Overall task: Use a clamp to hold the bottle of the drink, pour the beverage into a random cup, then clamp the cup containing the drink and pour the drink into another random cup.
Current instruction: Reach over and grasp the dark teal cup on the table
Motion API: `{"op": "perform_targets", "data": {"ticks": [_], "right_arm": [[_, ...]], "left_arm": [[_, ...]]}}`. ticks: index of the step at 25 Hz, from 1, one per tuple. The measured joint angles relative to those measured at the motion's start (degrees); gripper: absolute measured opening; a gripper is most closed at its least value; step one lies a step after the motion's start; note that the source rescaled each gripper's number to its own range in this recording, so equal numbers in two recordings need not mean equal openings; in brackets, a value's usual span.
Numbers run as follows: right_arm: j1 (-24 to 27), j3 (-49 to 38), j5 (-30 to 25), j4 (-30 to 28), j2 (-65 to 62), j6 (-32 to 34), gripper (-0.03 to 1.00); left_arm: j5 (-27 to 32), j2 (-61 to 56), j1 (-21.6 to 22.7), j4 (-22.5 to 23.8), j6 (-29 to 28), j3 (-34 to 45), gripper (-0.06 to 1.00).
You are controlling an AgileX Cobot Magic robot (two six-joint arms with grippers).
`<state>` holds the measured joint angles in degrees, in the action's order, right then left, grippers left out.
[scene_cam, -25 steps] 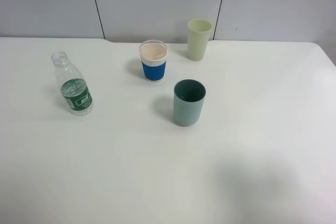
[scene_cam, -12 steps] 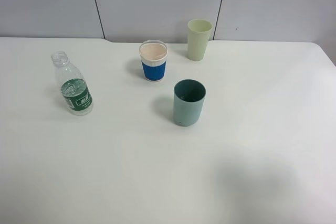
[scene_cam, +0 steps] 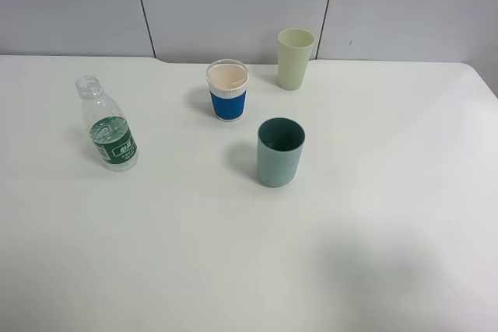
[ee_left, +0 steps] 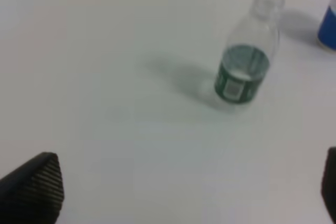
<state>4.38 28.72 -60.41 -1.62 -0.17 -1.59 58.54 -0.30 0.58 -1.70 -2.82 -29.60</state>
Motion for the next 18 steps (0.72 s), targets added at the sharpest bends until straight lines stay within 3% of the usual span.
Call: {"op": "perform_targets", "data": {"ticks": [18], "right_arm": [[0.00, 0.00, 0.00, 0.00, 0.00, 0.00, 0.70]], "left_arm": [[1.32, -0.06, 0.00, 2.29, -2.20, 0.78, 1.00]]}}
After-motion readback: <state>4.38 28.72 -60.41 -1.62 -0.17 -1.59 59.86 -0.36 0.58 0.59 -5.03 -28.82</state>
